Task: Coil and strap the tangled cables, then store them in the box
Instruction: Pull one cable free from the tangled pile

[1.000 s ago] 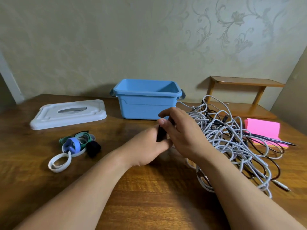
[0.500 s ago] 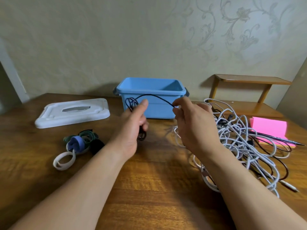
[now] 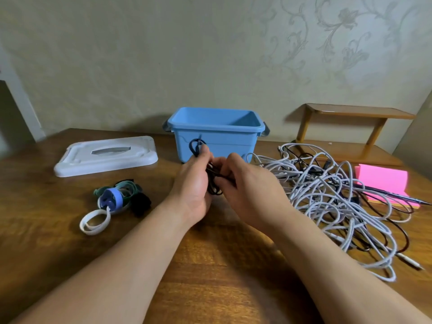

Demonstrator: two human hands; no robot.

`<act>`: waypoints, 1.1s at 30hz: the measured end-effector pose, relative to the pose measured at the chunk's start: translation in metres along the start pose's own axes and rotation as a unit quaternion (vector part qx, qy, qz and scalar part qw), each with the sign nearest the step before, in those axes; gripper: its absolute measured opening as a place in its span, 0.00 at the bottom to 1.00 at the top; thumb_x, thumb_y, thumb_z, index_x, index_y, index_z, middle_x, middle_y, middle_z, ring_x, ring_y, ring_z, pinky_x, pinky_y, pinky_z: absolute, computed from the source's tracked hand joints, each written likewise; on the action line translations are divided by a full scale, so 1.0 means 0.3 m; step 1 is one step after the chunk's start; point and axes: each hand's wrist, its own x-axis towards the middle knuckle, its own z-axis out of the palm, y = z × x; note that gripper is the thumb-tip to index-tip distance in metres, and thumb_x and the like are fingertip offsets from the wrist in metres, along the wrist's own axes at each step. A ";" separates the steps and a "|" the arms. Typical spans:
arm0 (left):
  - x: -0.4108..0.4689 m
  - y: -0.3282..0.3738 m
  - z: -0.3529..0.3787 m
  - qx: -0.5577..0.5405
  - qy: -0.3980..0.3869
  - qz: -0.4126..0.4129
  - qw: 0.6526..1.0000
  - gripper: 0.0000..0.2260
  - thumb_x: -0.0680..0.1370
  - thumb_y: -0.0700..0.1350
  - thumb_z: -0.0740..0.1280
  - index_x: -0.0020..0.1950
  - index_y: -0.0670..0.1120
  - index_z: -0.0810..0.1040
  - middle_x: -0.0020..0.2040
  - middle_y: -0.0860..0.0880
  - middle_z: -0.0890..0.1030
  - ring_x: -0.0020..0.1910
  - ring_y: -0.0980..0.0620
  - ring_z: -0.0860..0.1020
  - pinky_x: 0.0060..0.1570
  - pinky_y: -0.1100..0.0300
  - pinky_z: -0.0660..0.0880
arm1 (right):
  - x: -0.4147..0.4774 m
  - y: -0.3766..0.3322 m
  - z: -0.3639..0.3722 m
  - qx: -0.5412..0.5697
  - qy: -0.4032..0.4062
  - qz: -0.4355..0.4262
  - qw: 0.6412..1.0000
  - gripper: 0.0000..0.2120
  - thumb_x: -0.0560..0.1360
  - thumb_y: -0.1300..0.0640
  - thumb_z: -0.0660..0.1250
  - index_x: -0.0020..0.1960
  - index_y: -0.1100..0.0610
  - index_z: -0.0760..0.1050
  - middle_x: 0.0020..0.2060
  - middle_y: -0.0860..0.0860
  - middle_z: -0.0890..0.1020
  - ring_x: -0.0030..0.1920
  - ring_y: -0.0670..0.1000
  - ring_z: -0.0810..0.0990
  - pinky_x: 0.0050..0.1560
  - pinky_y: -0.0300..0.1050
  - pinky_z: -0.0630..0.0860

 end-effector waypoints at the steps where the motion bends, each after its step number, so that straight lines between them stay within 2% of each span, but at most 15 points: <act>1: 0.005 0.012 0.000 -0.026 0.009 -0.005 1.000 0.18 0.88 0.58 0.60 0.43 0.49 0.75 0.42 0.46 0.84 0.46 0.47 0.85 0.50 0.49 0.82 | 0.001 0.005 -0.003 0.001 0.003 0.002 1.000 0.10 0.81 0.50 0.71 0.55 0.53 0.72 0.45 0.51 0.86 0.43 0.60 0.83 0.37 0.52 0.75; 4: 0.027 0.078 -0.021 -0.126 0.044 -0.001 0.991 0.19 0.88 0.59 0.59 0.41 0.49 0.70 0.32 0.50 0.73 0.29 0.49 0.76 0.31 0.58 0.76 | 0.005 0.048 -0.014 -0.041 0.001 -0.007 0.999 0.10 0.82 0.46 0.69 0.53 0.53 0.74 0.45 0.50 0.86 0.44 0.58 0.83 0.43 0.51 0.70; 6: 0.037 0.131 -0.062 -0.124 0.068 0.020 0.990 0.20 0.88 0.59 0.59 0.41 0.49 0.71 0.31 0.52 0.65 0.25 0.53 0.63 0.24 0.60 0.62 | 0.004 0.087 -0.022 -0.077 -0.029 -0.013 0.996 0.11 0.83 0.42 0.66 0.50 0.50 0.77 0.43 0.47 0.84 0.45 0.56 0.82 0.51 0.53 0.70; 9: 0.038 0.165 -0.126 0.052 0.071 0.082 0.993 0.19 0.88 0.59 0.59 0.43 0.50 0.71 0.31 0.51 0.64 0.26 0.53 0.58 0.27 0.55 0.53 | 0.004 0.144 -0.037 -0.092 -0.052 -0.003 0.994 0.14 0.82 0.40 0.65 0.47 0.48 0.79 0.41 0.46 0.83 0.46 0.54 0.81 0.52 0.54 0.71; 12: 0.008 0.123 -0.099 0.282 -0.034 0.080 0.955 0.16 0.88 0.58 0.58 0.48 0.48 0.72 0.33 0.52 0.68 0.27 0.54 0.64 0.26 0.60 0.61 | 0.009 0.154 -0.050 -0.090 -0.041 0.005 0.995 0.16 0.81 0.38 0.65 0.45 0.49 0.79 0.38 0.46 0.82 0.44 0.55 0.79 0.50 0.53 0.70; 14: 0.001 0.063 -0.068 0.430 -0.092 0.079 0.895 0.12 0.88 0.58 0.59 0.57 0.52 0.77 0.43 0.52 0.79 0.38 0.56 0.77 0.40 0.58 0.76 | 0.011 0.138 -0.050 -0.096 -0.039 0.004 0.995 0.15 0.80 0.42 0.63 0.44 0.51 0.78 0.39 0.47 0.81 0.45 0.56 0.79 0.48 0.52 0.67; 16: -0.007 0.021 -0.047 0.502 -0.133 0.084 0.851 0.13 0.85 0.63 0.62 0.63 0.58 0.78 0.54 0.56 0.84 0.54 0.56 0.82 0.60 0.51 0.78 | 0.013 0.124 -0.060 -0.083 -0.038 0.013 0.996 0.09 0.76 0.47 0.61 0.42 0.52 0.73 0.39 0.48 0.78 0.45 0.58 0.77 0.45 0.52 0.63; 17: -0.014 0.017 -0.039 0.501 -0.154 0.079 0.848 0.13 0.84 0.62 0.63 0.64 0.59 0.78 0.55 0.57 0.85 0.57 0.57 0.82 0.64 0.50 0.77 | 0.015 0.120 -0.069 -0.075 -0.039 0.018 0.996 0.06 0.75 0.50 0.61 0.43 0.52 0.72 0.40 0.48 0.78 0.44 0.57 0.76 0.45 0.51 0.63; 19: -0.021 0.026 -0.036 0.452 -0.191 0.047 0.870 0.10 0.85 0.58 0.66 0.64 0.58 0.78 0.55 0.55 0.86 0.58 0.56 0.83 0.63 0.50 0.77 | 0.021 0.121 -0.088 -0.052 -0.042 0.035 0.997 0.04 0.75 0.54 0.65 0.48 0.52 0.74 0.42 0.48 0.78 0.44 0.55 0.75 0.44 0.50 0.63; 21: -0.027 0.032 -0.037 0.420 -0.210 0.020 0.883 0.08 0.84 0.51 0.69 0.63 0.55 0.78 0.54 0.51 0.87 0.56 0.55 0.84 0.59 0.50 0.78 | 0.020 0.119 -0.099 -0.014 -0.044 0.051 0.998 0.07 0.73 0.58 0.68 0.50 0.52 0.73 0.41 0.48 0.78 0.43 0.55 0.74 0.42 0.49 0.62; 24: -0.028 0.022 -0.038 0.478 -0.235 0.055 0.844 0.05 0.83 0.51 0.68 0.58 0.55 0.79 0.44 0.51 0.86 0.47 0.52 0.84 0.55 0.48 0.78 | 0.013 0.109 -0.099 0.038 -0.043 0.062 0.996 0.11 0.72 0.60 0.70 0.52 0.50 0.73 0.40 0.48 0.80 0.42 0.55 0.77 0.39 0.52 0.69; 26: -0.033 0.010 -0.036 0.493 -0.226 0.044 0.839 0.07 0.87 0.52 0.65 0.52 0.53 0.80 0.35 0.53 0.80 0.38 0.52 0.77 0.48 0.48 0.74 | 0.008 0.105 -0.096 0.076 -0.037 0.073 0.994 0.12 0.72 0.61 0.70 0.53 0.49 0.73 0.41 0.48 0.82 0.42 0.54 0.79 0.40 0.55 0.76; 28: -0.025 0.000 -0.041 0.458 -0.209 0.042 0.863 0.10 0.88 0.49 0.62 0.54 0.46 0.79 0.33 0.51 0.76 0.37 0.49 0.74 0.49 0.44 0.74 | 0.009 0.113 -0.093 0.105 -0.019 0.077 0.991 0.12 0.74 0.61 0.70 0.53 0.49 0.74 0.42 0.46 0.82 0.43 0.53 0.80 0.43 0.58 0.78; 30: -0.018 0.001 -0.047 0.364 -0.192 0.049 0.910 0.08 0.89 0.45 0.61 0.56 0.43 0.77 0.33 0.50 0.73 0.40 0.43 0.75 0.51 0.43 0.76 | 0.010 0.125 -0.090 0.108 -0.006 0.071 0.992 0.08 0.78 0.57 0.71 0.55 0.49 0.76 0.43 0.45 0.83 0.44 0.51 0.82 0.45 0.58 0.80; 33: -0.017 0.031 -0.051 0.236 -0.151 0.035 0.959 0.08 0.89 0.45 0.60 0.55 0.43 0.74 0.32 0.51 0.68 0.31 0.46 0.74 0.36 0.55 0.75 | 0.013 0.139 -0.086 0.095 -0.011 0.057 0.994 0.05 0.82 0.49 0.68 0.55 0.49 0.78 0.46 0.43 0.84 0.46 0.49 0.82 0.47 0.53 0.80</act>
